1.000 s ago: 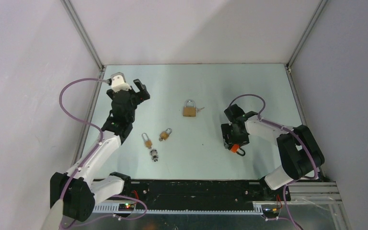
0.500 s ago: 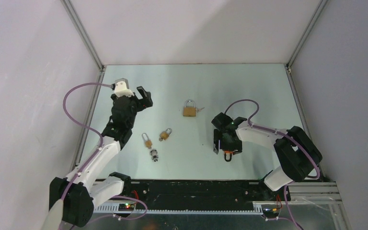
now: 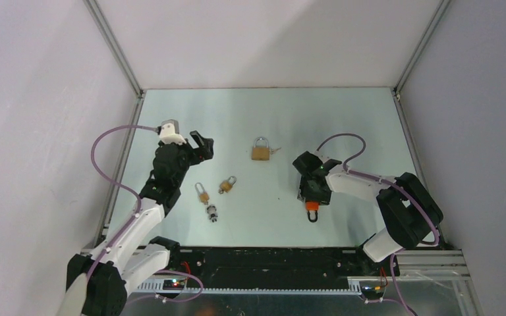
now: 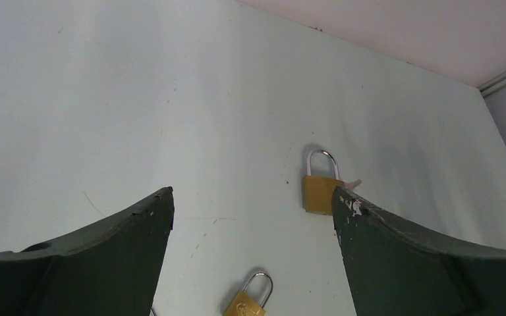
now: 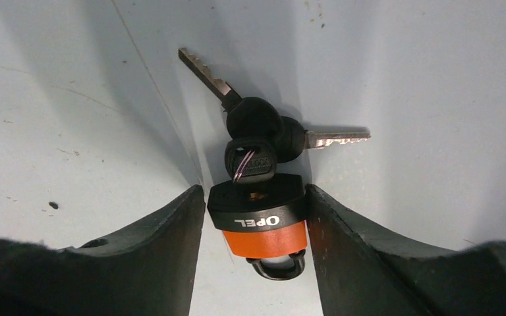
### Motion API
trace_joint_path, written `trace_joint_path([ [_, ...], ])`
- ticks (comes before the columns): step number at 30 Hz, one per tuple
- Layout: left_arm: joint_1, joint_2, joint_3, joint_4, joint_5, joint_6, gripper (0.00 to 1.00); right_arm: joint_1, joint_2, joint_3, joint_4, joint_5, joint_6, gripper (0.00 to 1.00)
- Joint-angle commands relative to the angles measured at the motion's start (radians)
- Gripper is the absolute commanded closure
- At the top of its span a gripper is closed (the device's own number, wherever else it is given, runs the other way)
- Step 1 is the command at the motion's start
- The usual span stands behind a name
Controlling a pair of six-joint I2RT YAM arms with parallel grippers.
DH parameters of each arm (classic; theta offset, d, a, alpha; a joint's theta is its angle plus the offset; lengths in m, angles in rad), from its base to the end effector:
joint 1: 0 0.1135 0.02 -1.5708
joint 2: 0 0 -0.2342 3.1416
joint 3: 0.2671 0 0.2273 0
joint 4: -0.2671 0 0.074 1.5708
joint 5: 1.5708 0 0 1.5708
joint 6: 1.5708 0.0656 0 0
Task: Lock with the key
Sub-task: Pick up the lock from the center of the board.
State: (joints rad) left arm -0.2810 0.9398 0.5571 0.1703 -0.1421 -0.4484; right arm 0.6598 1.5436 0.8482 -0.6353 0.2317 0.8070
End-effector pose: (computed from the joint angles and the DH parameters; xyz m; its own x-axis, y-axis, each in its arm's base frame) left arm 0.2365 -0.0586 0.2471 -0.2439 -0.3763 -0.8938 0.0397 0.9170 -0.3969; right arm 0.2093 0.1433 0.1193 -0.9305 0.1678 -0.3256 0.1715 0.9850 0.0175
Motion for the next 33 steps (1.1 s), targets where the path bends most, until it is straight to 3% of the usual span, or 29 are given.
trace_joint_path([
  [1, 0.005, -0.042, -0.019, 0.026, 0.034, -0.022, 0.07, 0.037, 0.016, -0.009, 0.008, 0.031, 0.051, 0.38],
  [5, 0.003, -0.053, -0.030, 0.023, 0.035, -0.017, 0.07, 0.064, 0.020, -0.018, -0.027, 0.051, 0.075, 0.27],
  [9, 0.003, -0.058, -0.029, 0.020, 0.039, -0.015, 0.07, 0.086, 0.004, -0.033, -0.046, 0.059, 0.080, 0.27],
  [18, 0.003, -0.052, -0.023, 0.018, 0.078, -0.018, 0.07, 0.119, -0.024, -0.050, 0.046, 0.066, 0.000, 0.66],
  [22, 0.003, -0.046, -0.009, 0.012, 0.156, -0.016, 0.07, 0.118, -0.082, -0.031, 0.167, 0.067, -0.181, 0.78],
  [25, 0.002, -0.017, 0.011, 0.009, 0.313, -0.019, 0.07, 0.116, -0.138, -0.005, 0.269, 0.001, -0.429, 0.85],
  [29, -0.014, 0.047, 0.049, 0.009, 0.502, -0.046, 0.08, 0.116, -0.251, 0.009, 0.421, -0.166, -0.699, 0.95],
  [33, -0.049, 0.069, 0.098, 0.009, 0.592, -0.042, 0.08, 0.106, -0.309, 0.019, 0.521, -0.366, -0.860, 0.98],
])
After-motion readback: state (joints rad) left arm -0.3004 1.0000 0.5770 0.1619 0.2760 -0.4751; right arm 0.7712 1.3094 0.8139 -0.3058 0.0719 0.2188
